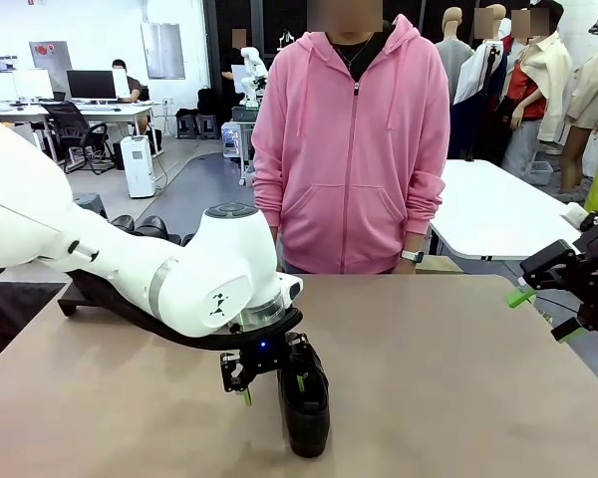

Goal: Organize the shoes by placing them on the stand.
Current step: Place the Shoe from the middle of the table onto the Shoes Stand.

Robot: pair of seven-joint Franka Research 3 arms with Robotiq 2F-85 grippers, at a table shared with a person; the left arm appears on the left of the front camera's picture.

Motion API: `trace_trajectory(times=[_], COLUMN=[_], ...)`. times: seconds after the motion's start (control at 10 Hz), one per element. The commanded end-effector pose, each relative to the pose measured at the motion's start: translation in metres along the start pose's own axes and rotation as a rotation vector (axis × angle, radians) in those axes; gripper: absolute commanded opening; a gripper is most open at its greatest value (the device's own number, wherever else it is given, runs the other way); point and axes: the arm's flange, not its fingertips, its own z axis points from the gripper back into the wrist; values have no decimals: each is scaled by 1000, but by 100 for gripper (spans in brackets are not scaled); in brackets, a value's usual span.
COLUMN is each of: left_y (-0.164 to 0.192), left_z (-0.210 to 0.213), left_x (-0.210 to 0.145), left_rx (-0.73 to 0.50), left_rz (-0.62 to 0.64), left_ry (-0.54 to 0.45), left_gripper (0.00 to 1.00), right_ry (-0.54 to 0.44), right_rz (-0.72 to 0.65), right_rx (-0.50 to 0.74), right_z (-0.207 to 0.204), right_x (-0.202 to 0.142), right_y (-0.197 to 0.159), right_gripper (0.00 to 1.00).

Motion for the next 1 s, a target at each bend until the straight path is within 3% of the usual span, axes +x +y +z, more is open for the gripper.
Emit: trace_trajectory(times=[0.0,0.9], left_y=[-8,-7], left_z=[5,25], left_x=[2,-9], left_rx=[13,-6], left_rz=[24,-41], left_ry=[-17,-27], left_gripper=[0,0], right_ry=[1,1], right_rz=[24,24], right_rx=[33,33], right_z=[3,3], right_x=[3,3], right_y=[0,0], right_gripper=[100,100])
